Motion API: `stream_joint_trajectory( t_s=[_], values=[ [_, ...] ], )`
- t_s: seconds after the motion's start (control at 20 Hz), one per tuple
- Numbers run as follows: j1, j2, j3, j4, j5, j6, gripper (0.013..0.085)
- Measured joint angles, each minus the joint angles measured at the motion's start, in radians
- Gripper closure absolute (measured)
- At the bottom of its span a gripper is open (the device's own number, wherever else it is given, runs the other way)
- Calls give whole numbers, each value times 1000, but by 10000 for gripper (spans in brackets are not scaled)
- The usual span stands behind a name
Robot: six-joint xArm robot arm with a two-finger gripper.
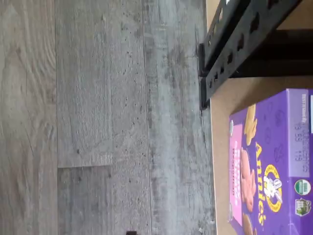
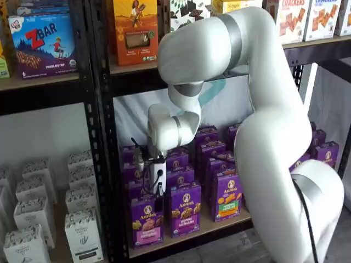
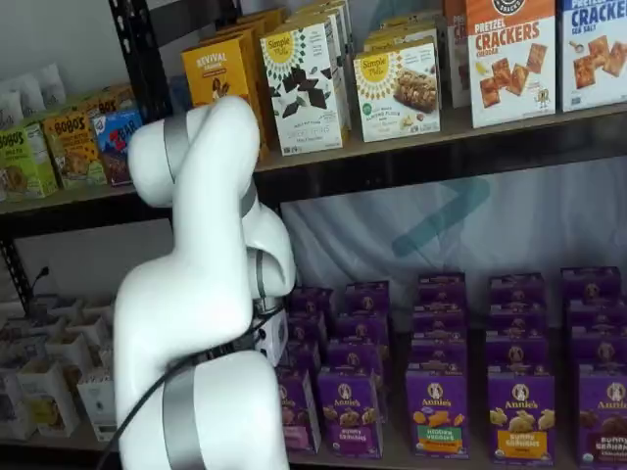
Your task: Pick up the purple box with a pink patch in the middle, on the bottom shelf, the first box from the left
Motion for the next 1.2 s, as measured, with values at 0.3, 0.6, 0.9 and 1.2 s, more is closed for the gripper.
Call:
stream_joint_trajectory(
  t_s=[0.3,0.6,0.9,1.2],
  values=[
    [-11,35,-75,33,53,-37,130],
    [-13,58,-97,28,25,-34,130],
    [-24,98,-133,37,4,-53,130],
    [-36,140,-172,18,-2,-49,130]
  ],
)
